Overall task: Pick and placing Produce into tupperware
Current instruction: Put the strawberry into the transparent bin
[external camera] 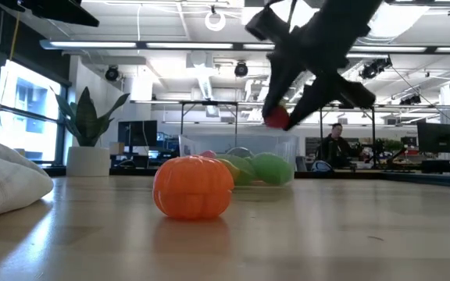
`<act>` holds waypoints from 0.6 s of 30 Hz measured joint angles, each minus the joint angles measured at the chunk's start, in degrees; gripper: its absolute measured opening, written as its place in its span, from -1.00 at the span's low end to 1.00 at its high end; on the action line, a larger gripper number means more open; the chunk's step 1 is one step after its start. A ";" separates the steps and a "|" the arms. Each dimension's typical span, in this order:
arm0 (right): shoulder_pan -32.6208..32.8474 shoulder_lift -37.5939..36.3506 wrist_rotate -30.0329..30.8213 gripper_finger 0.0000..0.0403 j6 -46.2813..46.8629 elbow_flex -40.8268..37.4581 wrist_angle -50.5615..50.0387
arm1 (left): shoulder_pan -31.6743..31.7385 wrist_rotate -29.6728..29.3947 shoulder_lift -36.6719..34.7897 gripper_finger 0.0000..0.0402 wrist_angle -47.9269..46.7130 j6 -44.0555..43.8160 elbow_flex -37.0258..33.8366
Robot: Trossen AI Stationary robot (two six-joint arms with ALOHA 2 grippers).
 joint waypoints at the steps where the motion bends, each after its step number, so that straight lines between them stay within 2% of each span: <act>1: -0.45 -0.83 0.33 -0.35 -0.53 0.01 -0.08 | -0.01 0.00 0.00 -1.00 0.00 0.00 0.01; 6: -3.73 -3.13 0.54 -0.35 -4.49 3.56 -4.27 | 0.00 0.00 0.00 -1.00 0.01 -0.01 0.01; 13: -10.95 -2.55 0.56 -0.35 -13.54 14.05 -14.56 | 0.01 -0.02 0.01 -1.00 -0.01 0.00 0.00; 18: -16.36 -2.23 -0.15 -0.35 -16.13 17.81 -18.44 | 0.00 -0.01 0.00 -1.00 0.00 0.00 0.01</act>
